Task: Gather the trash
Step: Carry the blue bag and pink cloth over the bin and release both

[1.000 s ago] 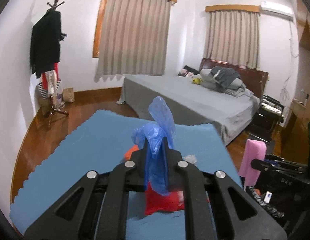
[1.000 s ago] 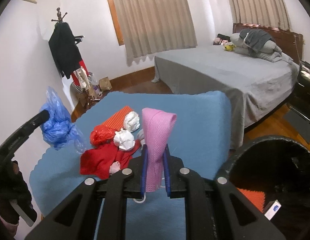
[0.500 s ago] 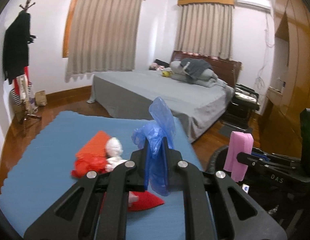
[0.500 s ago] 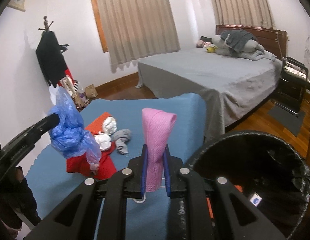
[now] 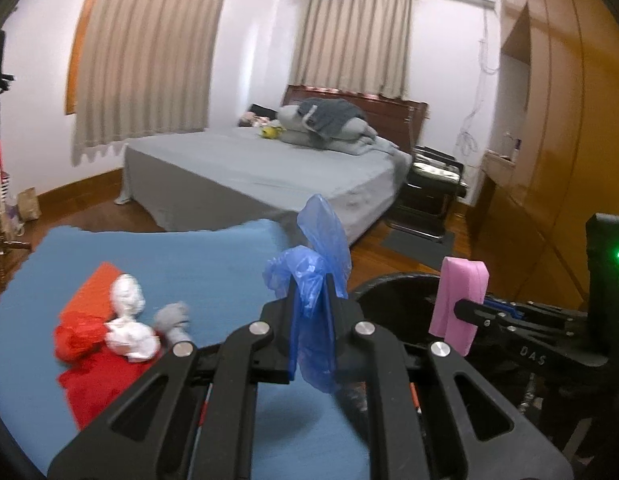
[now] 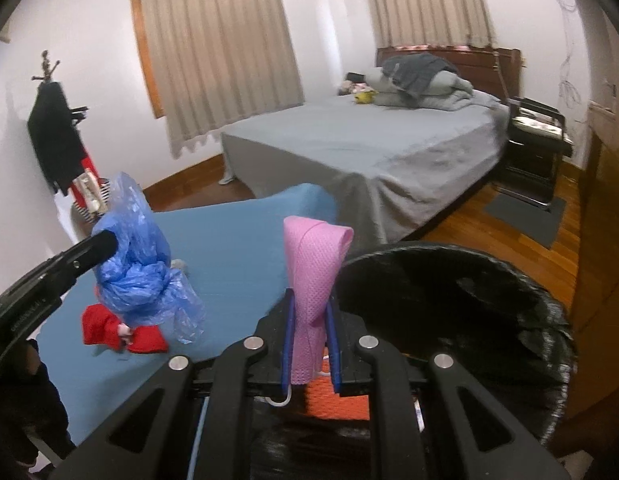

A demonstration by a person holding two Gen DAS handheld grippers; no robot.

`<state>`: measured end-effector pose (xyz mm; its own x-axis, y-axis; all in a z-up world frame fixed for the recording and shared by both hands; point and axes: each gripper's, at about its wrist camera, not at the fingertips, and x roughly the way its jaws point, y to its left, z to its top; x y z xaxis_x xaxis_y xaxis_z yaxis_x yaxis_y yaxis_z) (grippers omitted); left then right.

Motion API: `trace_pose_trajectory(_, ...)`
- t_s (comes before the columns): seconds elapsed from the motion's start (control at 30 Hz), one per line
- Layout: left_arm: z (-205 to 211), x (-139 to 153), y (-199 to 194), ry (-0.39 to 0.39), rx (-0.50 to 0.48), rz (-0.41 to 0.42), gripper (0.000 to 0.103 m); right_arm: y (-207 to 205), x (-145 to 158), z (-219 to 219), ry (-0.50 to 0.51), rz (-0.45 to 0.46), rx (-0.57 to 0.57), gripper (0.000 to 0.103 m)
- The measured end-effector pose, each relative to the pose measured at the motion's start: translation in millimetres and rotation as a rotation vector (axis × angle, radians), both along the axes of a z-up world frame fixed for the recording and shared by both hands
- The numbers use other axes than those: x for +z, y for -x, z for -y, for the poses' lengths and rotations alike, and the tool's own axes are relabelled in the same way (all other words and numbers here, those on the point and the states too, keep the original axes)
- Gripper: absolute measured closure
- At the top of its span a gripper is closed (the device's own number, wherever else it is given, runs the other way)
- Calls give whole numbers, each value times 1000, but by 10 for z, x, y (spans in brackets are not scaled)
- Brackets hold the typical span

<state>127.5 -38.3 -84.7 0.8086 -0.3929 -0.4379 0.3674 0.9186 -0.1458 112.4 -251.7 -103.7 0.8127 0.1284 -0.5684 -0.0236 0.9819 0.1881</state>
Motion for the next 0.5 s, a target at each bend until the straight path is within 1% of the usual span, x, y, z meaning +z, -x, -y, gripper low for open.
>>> trace_pose_trajectory(0.23, 413, -105, -113, 19, -93, -31, 93, 98, -127, 301, 12, -32, -67, 89)
trace_pose_trajectory(0.5, 733, -235, -171, 8, -160, -62, 92, 199, -228, 553, 4, -51, -122, 89)
